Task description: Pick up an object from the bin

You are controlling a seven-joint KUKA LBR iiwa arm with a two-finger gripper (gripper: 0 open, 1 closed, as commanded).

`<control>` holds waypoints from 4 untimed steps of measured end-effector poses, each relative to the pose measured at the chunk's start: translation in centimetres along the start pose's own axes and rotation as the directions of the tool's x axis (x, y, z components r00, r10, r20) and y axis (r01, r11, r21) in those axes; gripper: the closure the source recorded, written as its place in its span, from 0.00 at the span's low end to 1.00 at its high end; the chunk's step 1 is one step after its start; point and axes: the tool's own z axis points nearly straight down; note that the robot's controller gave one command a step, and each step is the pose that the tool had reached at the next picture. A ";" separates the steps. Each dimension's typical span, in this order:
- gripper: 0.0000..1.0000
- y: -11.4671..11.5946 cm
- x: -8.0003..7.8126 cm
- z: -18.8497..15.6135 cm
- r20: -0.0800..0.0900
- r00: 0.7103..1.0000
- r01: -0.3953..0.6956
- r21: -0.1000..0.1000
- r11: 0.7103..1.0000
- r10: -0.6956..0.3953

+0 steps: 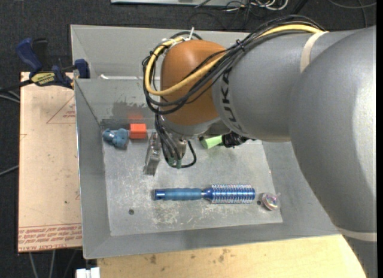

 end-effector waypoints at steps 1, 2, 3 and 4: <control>1.00 0.6 3.4 1.3 -0.002 0.973 -0.230 0.001 0.973 0.230; 1.00 -7.3 2.1 -1.2 0.002 0.968 -0.249 0.003 0.968 0.249; 0.00 -6.8 2.3 -1.0 0.000 0.970 -0.242 0.001 0.970 0.242; 0.00 -13.3 0.8 9.2 -0.005 1.000 0.030 0.004 1.000 -0.030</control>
Offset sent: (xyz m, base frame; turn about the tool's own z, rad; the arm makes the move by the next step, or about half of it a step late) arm -0.0311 0.0127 -0.0115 0.2359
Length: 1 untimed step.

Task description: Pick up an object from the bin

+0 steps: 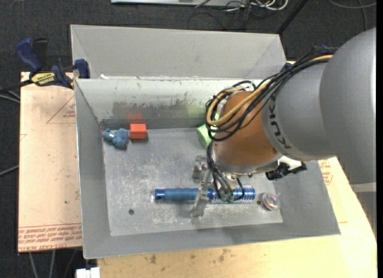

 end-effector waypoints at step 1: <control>1.00 0.2 0.0 -0.2 0.003 1.000 0.002 -0.003 1.000 -0.002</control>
Offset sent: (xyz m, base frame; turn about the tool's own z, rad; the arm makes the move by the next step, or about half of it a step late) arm 0.0000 0.0000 0.0000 0.0000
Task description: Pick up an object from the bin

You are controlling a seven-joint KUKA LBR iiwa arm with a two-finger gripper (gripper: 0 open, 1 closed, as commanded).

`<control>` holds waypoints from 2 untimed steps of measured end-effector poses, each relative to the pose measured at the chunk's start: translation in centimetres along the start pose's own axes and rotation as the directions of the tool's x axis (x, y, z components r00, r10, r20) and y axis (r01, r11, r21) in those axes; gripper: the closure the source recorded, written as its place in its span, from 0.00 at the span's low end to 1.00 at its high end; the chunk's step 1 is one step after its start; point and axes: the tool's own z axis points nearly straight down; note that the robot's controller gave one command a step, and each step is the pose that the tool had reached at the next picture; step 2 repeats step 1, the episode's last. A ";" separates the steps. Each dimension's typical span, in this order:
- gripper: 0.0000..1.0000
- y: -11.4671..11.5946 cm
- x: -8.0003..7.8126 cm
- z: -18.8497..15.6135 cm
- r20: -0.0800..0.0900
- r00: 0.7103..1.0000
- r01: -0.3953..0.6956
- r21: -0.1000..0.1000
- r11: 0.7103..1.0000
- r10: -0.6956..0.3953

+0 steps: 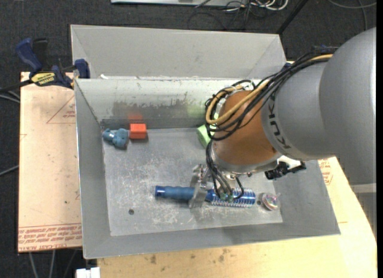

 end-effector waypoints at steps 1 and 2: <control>1.00 3.0 2.0 -12.4 0.008 0.998 0.054 -0.003 0.999 -0.054; 1.00 3.0 2.0 -12.4 0.008 0.998 0.054 -0.003 0.999 -0.054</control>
Offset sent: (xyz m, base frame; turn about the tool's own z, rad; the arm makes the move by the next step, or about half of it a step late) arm -0.0139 0.0313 0.1207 -0.0500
